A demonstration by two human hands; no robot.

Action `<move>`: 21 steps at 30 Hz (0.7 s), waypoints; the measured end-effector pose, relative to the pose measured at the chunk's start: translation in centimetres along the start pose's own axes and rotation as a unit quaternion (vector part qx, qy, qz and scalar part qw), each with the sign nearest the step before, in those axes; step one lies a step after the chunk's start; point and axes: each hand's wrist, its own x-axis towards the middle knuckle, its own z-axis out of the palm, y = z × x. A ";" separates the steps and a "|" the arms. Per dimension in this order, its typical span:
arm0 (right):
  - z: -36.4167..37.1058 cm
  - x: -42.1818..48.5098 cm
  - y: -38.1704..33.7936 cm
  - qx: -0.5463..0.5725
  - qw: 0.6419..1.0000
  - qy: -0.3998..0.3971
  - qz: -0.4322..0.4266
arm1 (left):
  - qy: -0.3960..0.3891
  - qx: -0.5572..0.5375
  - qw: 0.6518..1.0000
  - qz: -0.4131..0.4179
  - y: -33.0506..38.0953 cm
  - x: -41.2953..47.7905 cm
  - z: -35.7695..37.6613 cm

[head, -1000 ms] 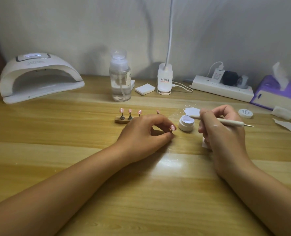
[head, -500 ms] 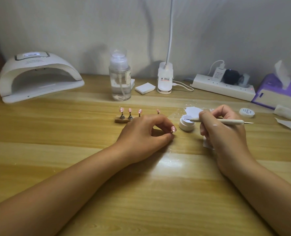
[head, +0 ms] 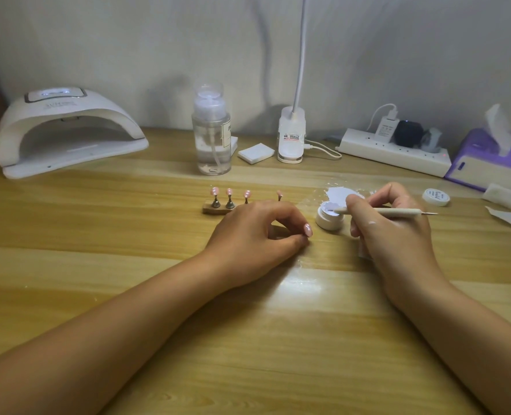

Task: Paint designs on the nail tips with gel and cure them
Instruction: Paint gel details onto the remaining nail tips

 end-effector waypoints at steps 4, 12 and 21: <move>0.1 0.0 0.1 -0.013 1.000 -0.004 -0.008 | 0.002 0.002 1.000 0.006 0.0 0.0 0.0; 0.1 -0.1 -0.1 -0.044 0.999 -0.009 -0.017 | 0.006 0.000 1.000 0.001 -0.1 0.1 0.0; 0.0 -0.8 -0.6 -0.053 0.997 0.001 -0.057 | 0.004 -0.003 1.000 -0.002 -0.2 0.1 0.0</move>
